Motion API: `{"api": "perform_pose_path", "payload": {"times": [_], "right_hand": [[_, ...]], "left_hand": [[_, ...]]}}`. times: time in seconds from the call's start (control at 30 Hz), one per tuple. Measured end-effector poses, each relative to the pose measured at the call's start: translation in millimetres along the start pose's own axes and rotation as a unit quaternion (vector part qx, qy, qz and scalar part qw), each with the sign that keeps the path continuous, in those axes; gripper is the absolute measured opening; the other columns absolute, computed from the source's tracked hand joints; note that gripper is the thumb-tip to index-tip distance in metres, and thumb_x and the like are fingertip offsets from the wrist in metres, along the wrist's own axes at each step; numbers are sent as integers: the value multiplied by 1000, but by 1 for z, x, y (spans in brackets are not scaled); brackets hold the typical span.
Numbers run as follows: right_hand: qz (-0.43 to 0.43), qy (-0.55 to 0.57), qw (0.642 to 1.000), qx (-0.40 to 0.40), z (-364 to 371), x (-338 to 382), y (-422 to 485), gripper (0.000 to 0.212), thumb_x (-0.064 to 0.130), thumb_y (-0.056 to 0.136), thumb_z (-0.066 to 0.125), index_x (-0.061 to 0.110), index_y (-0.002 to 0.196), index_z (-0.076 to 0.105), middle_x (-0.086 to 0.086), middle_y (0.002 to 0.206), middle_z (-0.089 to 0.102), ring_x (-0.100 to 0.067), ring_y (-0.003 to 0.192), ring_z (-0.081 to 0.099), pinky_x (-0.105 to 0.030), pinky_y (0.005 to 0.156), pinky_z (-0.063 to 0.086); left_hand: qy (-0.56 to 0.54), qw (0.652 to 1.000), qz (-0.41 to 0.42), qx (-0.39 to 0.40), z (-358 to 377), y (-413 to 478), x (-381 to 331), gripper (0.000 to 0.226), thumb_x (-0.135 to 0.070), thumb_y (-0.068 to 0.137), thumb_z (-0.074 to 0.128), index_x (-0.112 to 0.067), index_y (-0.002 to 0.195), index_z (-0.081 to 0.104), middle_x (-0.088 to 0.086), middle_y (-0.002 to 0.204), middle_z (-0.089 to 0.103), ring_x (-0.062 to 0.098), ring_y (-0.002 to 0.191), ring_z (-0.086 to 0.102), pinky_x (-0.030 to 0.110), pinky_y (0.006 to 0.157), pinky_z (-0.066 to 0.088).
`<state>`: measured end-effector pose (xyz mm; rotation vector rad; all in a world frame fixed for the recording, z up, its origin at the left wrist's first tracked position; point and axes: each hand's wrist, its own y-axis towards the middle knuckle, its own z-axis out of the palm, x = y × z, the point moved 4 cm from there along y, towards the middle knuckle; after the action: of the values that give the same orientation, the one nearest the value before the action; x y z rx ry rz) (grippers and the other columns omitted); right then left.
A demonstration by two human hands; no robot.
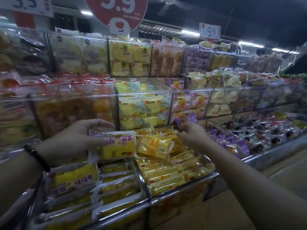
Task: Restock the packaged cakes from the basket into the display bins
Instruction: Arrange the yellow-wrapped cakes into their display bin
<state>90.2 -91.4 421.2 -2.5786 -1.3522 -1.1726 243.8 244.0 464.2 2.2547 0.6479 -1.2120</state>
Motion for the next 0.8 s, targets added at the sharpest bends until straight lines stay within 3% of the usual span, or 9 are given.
{"api": "perform_pose_path", "payload": {"times": [0.07, 0.13, 0.2, 0.3, 0.43, 0.6, 0.7, 0.8], "right_hand": [[0, 53, 998, -37, -14, 10, -5, 24, 26, 103, 63, 14, 123, 65, -2, 108, 66, -14, 83, 66, -29, 63, 57], [-36, 67, 995, -59, -25, 29, -11, 18, 27, 103, 63, 15, 116, 67, -1, 106, 68, -9, 86, 63, -24, 65, 51], [-94, 76, 992, -30, -25, 58, -21, 14, 30, 102, 65, 19, 110, 68, 2, 103, 69, -11, 91, 66, -25, 71, 53], [-175, 104, 978, 54, -13, 107, -41, 29, 41, 97, 70, 23, 120, 69, 4, 104, 73, -12, 96, 71, -33, 81, 61], [-226, 97, 960, 134, 16, 162, -60, 60, 54, 88, 77, 32, 140, 59, 6, 118, 68, -12, 105, 69, -37, 87, 61], [-260, 16, 957, 124, 53, 189, -65, 65, 46, 83, 85, 32, 141, 60, 7, 124, 63, -12, 104, 65, -34, 86, 58], [-259, -20, 957, 128, 68, 189, -61, 43, 43, 86, 82, 28, 125, 69, 8, 110, 66, -12, 95, 65, -28, 73, 51], [-219, -45, 971, 82, 80, 181, -51, 33, 48, 87, 80, 27, 110, 70, 5, 106, 65, -14, 92, 63, -29, 69, 49]], "left_hand": [[1, 1000, -4, -10, -3, -2, 0, 39, -13, 81, 82, -26, 118, 76, 4, 114, 78, 30, 102, 77, 55, 92, 60], [13, 1000, -2, -25, -5, -6, -4, 33, -9, 87, 77, -23, 117, 76, 4, 111, 79, 27, 100, 78, 52, 90, 61], [11, 999, 4, -44, -9, -9, -10, 32, -11, 86, 77, -23, 116, 76, 4, 110, 80, 25, 100, 78, 50, 90, 62], [14, 999, 12, -51, -18, -13, -18, 33, -16, 84, 79, -25, 115, 76, 5, 112, 79, 27, 103, 77, 51, 91, 61], [37, 997, 27, -67, -28, -18, -23, 30, -11, 90, 77, -26, 116, 76, 1, 110, 79, 20, 102, 77, 41, 88, 62], [31, 997, 12, -75, -24, -23, -9, 27, -14, 91, 77, -23, 116, 75, -1, 106, 80, 20, 103, 76, 37, 85, 63], [58, 993, 16, -98, -18, -26, -1, 39, -27, 88, 81, -27, 125, 66, -2, 108, 76, 18, 99, 75, 35, 80, 64], [141, 977, 29, -155, -14, -31, 13, 69, -43, 78, 88, -33, 133, 48, -16, 114, 65, 7, 101, 67, 28, 77, 59]]}}
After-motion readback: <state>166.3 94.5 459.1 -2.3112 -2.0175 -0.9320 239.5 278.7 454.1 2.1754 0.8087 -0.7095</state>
